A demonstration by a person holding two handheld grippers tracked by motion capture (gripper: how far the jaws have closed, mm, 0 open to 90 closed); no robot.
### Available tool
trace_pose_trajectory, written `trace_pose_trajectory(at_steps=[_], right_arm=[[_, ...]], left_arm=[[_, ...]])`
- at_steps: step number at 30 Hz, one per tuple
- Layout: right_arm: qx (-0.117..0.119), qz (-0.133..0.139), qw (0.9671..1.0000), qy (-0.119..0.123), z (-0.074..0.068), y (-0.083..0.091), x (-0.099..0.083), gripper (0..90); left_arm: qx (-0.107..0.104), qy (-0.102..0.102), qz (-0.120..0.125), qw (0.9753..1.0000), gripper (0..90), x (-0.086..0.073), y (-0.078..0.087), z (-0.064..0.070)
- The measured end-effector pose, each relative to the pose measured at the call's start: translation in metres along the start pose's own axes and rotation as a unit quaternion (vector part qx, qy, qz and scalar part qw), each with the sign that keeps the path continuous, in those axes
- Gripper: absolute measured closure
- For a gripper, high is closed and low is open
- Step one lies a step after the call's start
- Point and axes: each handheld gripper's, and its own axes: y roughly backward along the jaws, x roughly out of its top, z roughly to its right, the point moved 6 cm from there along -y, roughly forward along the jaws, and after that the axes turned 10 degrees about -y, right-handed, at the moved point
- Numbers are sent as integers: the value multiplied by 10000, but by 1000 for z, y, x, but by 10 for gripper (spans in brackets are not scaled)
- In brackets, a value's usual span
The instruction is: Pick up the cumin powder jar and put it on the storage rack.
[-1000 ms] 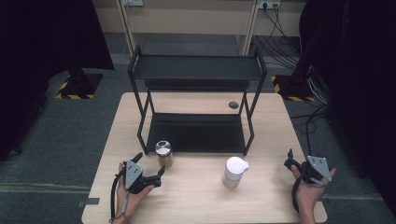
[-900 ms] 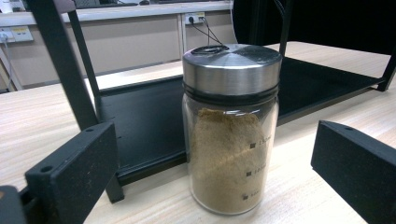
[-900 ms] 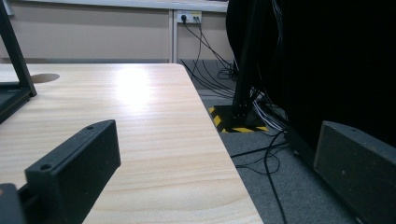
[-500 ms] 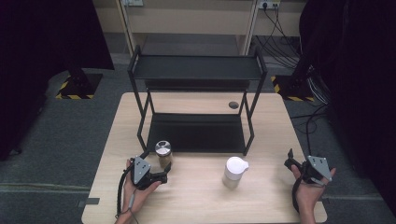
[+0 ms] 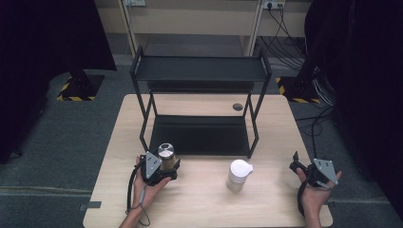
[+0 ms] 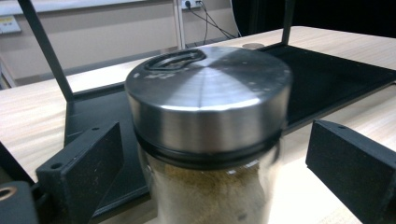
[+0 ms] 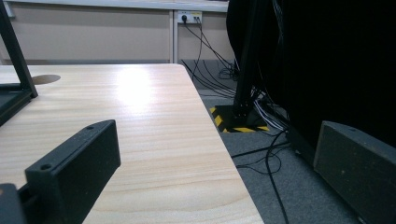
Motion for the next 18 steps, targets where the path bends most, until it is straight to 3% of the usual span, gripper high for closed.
trace_pose_trajectory(at_steps=[10,14,18], right_arm=[[-11,17,10000,-26,0,0,0,7],[-11,13,10000,-27,0,0,0,7],[-12,16,10000,-41,1,0,0,7]], left_arm=[[-31,-58,-114,9999,220,3,-6,-1],[85,-119,-168,9998,264,5,-7,3],[58,-74,-128,9999,296,4,-7,1]])
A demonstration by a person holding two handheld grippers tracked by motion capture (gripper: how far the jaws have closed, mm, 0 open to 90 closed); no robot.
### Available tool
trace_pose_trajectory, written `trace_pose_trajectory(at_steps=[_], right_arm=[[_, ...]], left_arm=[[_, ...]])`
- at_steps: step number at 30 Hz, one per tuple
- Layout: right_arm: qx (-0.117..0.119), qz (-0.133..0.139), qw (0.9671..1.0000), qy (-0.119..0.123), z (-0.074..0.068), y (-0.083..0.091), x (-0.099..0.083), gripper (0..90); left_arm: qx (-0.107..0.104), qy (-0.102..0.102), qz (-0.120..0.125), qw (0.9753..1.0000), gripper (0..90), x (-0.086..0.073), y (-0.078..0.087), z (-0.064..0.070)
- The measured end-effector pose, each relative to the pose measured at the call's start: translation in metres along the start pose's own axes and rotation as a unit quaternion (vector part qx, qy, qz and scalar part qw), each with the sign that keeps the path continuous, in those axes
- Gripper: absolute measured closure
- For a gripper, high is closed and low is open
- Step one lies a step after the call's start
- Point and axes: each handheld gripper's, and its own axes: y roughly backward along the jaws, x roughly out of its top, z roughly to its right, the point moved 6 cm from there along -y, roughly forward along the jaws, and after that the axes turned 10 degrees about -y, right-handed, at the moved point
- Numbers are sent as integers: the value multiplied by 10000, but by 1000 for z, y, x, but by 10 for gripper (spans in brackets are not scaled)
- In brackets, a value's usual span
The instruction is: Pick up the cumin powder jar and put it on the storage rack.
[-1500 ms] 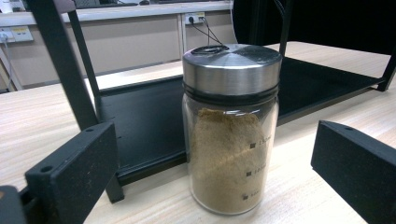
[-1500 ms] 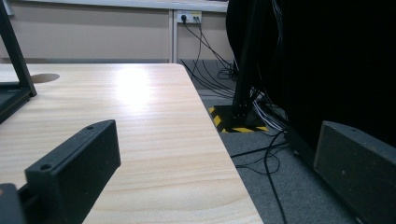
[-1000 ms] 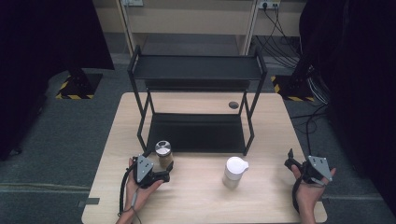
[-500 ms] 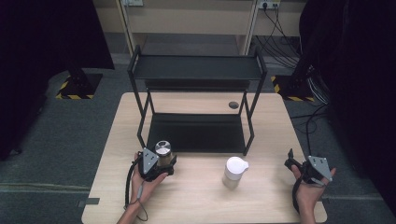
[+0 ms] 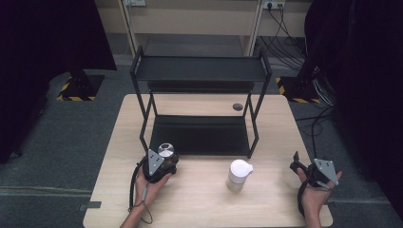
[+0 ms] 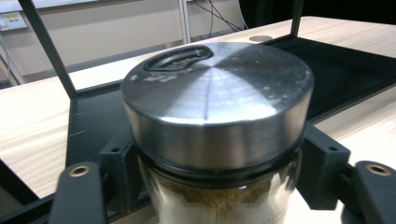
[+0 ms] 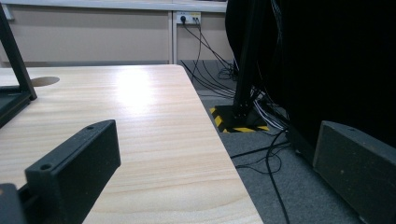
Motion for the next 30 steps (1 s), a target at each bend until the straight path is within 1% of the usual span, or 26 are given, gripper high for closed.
trace_pose_trajectory(at_steps=[5,8,11,14,17,20,25,27,28,30], right_arm=[[-11,9,10000,19,0,0,0,8],[-15,5,10000,-50,0,0,0,8],[-9,-8,10000,-57,0,0,0,8],[-7,-11,10000,-54,1,0,0,8],[-12,-9,10000,-54,0,0,0,8],[-21,-13,10000,-72,0,0,0,8],[-25,-32,9999,-102,1,0,1,8],[-25,-33,9999,-106,1,0,1,8],[-22,-26,9999,-121,1,0,1,8],[-20,-34,9999,-148,2,0,1,8]], left_arm=[[-86,71,40,9999,302,-1,0,-3],[-109,159,83,9998,303,-3,1,-6],[-100,179,107,9997,304,-1,3,-7],[-31,229,264,9994,305,4,8,-6],[83,224,444,9987,305,14,14,-6],[141,218,605,9978,306,27,19,-7],[133,293,732,9968,306,48,23,-10],[155,256,781,9965,307,57,24,-12],[175,243,830,9961,307,66,26,-14],[187,285,910,9953,307,77,27,-17]])
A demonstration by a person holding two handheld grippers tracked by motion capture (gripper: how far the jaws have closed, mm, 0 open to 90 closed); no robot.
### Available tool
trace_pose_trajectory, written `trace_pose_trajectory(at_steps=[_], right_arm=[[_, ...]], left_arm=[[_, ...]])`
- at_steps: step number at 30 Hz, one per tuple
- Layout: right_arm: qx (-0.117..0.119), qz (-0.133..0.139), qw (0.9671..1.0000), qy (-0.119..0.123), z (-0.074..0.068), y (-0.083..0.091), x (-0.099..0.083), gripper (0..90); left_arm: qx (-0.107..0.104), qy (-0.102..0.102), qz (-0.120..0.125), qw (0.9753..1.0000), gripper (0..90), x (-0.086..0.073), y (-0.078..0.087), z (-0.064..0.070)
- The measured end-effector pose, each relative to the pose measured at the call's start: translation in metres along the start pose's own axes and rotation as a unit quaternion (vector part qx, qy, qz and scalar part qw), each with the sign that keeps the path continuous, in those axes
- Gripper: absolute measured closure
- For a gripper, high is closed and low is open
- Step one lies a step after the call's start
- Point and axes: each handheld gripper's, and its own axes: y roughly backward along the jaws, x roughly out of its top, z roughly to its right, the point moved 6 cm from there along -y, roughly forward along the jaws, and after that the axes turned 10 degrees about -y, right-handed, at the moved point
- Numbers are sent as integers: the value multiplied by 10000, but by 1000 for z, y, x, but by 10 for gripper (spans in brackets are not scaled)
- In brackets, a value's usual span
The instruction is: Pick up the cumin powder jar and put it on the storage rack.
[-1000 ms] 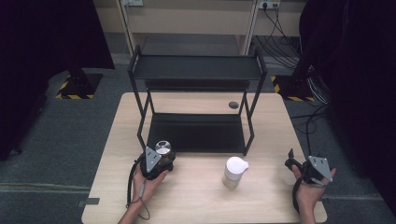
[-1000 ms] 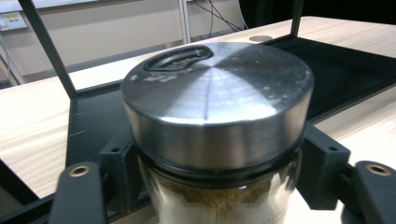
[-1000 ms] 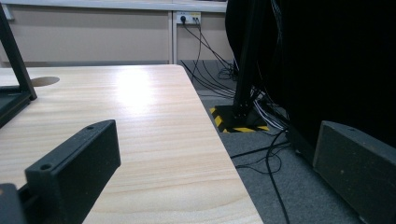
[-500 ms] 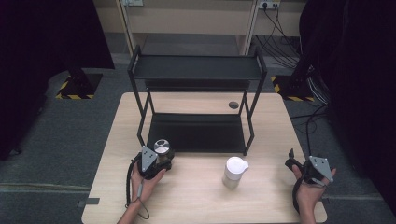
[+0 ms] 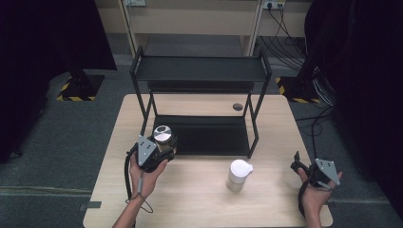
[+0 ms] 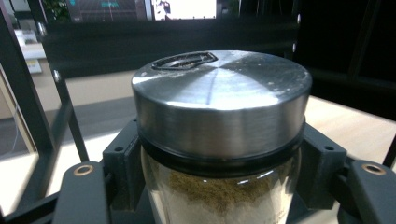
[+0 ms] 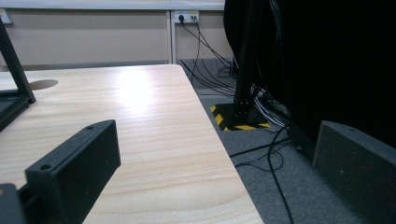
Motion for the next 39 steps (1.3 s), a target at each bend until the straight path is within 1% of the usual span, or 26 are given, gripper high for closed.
trace_pose_trajectory(at_steps=[3,4,5,8,10,12,14,15,16,17,18,19,20,21,25,27,28,33,34,35,36,37,39], right_arm=[[1,-7,10000,-26,0,0,0,8],[3,-9,10000,-19,1,0,0,8],[5,-13,10000,-27,1,0,0,8],[5,-12,10000,-61,1,0,0,8],[19,-18,10000,-83,2,0,1,8],[28,-25,9999,-98,3,-1,1,8],[28,-28,9999,-111,3,-1,1,8],[24,-23,9999,-115,3,-1,1,8],[22,-17,9999,-115,3,-1,1,8],[25,-19,9999,-111,3,-1,1,8],[25,-22,9999,-106,3,-1,1,8],[23,-21,9999,-105,3,-1,1,8],[23,-21,9999,-105,3,-1,1,8],[19,-11,9999,-102,3,-1,1,8],[22,-7,10000,-97,3,0,1,8],[24,-6,10000,-89,2,0,0,8],[23,-3,10000,-82,2,0,0,8],[17,-1,10000,-81,2,0,0,8],[16,1,10000,-80,1,0,0,8],[14,4,10000,-75,1,0,0,8],[14,4,10000,-75,1,0,0,8],[17,-8,10000,-67,1,0,0,8],[21,-12,10000,-56,1,0,0,8]], left_arm=[[29,-3,104,9999,307,19,0,-6],[29,-3,104,9999,308,19,0,-6],[57,-5,138,9999,307,30,0,-10],[123,29,222,9997,308,48,1,-16],[147,-15,258,9996,308,59,2,-19],[163,-95,258,9995,308,71,2,-22],[161,-109,245,9995,309,83,2,-25],[161,-109,245,9995,309,83,2,-25],[146,-90,219,9996,309,94,1,-29],[160,-95,218,9996,309,99,1,-31],[160,-95,218,9996,308,99,1,-31],[188,-136,196,9995,309,110,-1,-35],[188,-136,196,9995,309,110,-1,-35],[198,-129,196,9995,309,117,-2,-38],[147,-77,165,9997,309,133,-7,-45],[76,33,168,9998,309,139,-10,-50],[72,66,167,9998,309,142,-12,-52],[148,4,222,9996,309,160,-19,-58],[157,8,244,9996,309,164,-20,-59],[157,8,244,9996,310,164,-20,-59],[170,21,261,9995,310,168,-21,-59],[161,29,259,9995,309,175,-23,-61],[160,67,277,9995,310,182,-25,-63]])
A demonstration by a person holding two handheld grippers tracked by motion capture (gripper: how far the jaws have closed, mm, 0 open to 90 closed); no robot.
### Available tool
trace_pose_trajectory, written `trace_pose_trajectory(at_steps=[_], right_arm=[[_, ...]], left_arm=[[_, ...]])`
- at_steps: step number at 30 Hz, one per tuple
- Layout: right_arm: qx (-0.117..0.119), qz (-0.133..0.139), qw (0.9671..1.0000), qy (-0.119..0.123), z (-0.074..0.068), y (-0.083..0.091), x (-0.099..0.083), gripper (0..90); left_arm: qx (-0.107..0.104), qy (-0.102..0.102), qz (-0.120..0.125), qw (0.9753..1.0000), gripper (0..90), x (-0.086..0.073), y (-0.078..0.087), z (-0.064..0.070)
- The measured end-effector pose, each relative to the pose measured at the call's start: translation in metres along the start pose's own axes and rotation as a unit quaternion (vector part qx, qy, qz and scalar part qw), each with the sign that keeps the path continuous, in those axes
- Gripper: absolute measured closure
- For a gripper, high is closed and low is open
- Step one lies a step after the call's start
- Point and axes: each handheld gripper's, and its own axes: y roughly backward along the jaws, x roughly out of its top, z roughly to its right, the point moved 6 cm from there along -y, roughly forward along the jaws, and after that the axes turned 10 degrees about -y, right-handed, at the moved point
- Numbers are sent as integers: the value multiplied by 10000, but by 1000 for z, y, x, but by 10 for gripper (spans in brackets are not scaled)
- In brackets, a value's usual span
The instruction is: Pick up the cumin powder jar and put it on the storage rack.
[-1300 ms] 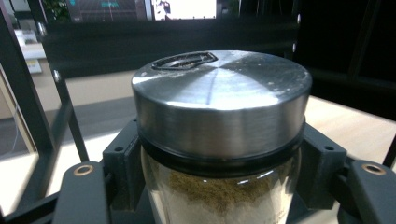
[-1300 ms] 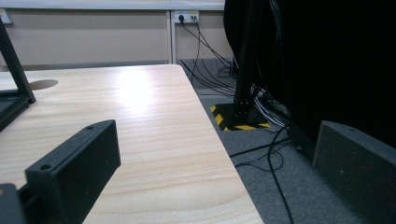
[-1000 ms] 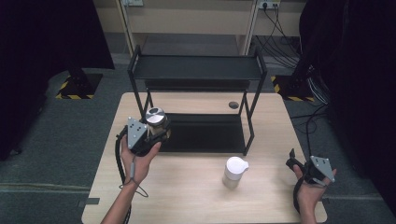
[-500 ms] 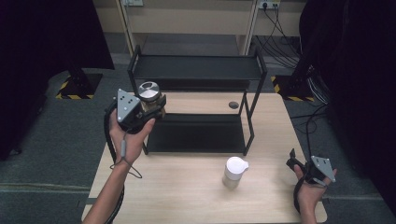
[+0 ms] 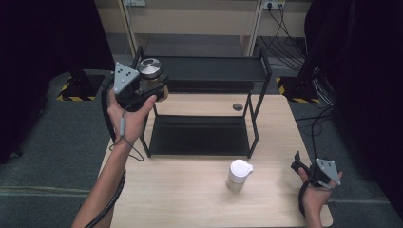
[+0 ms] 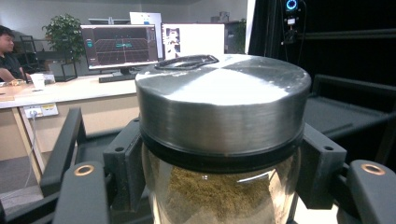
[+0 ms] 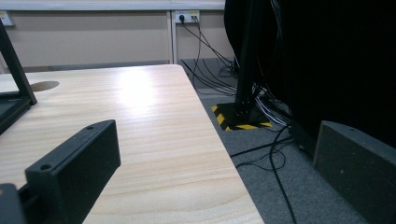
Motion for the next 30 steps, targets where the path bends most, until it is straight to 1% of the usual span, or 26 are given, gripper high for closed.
trace_pose_trajectory(at_steps=[4,8,10,11,13,14,16,17,18,19,20,21,25,28,30], right_arm=[[-1,4,10000,-9,0,0,0,8],[2,8,10000,9,0,0,0,8],[3,12,10000,22,0,0,0,8],[5,8,10000,24,0,0,0,8],[10,18,10000,52,0,0,0,8],[10,18,10000,52,0,0,0,8],[14,17,10000,44,0,0,0,8],[16,18,10000,50,0,0,0,8],[17,17,10000,42,0,0,0,8],[19,14,10000,33,0,0,0,8],[18,13,10000,30,0,0,0,8],[17,13,10000,30,0,0,0,8],[22,9,10000,48,0,0,0,8],[21,14,10000,50,0,0,0,8],[25,15,10000,45,1,0,0,8]], left_arm=[[25,45,35,10000,310,14,-7,-3],[82,4,47,10000,310,30,-19,-7],[144,-9,38,9999,310,36,-27,-10],[144,-9,38,9999,310,36,-27,-10],[290,-70,20,9996,310,44,-39,-14],[290,-70,20,9996,310,44,-39,-14],[423,-131,-44,9990,310,48,-52,-19],[423,-131,-44,9990,310,48,-52,-19],[494,-180,-108,9986,310,47,-60,-20],[518,-212,-139,9983,310,46,-66,-22],[518,-212,-139,9983,310,46,-66,-22],[518,-235,-176,9982,310,43,-72,-23],[565,-241,-329,9976,310,35,-87,-23],[592,-229,-381,9973,310,31,-91,-23],[609,-228,-473,9968,310,26,-98,-23]])
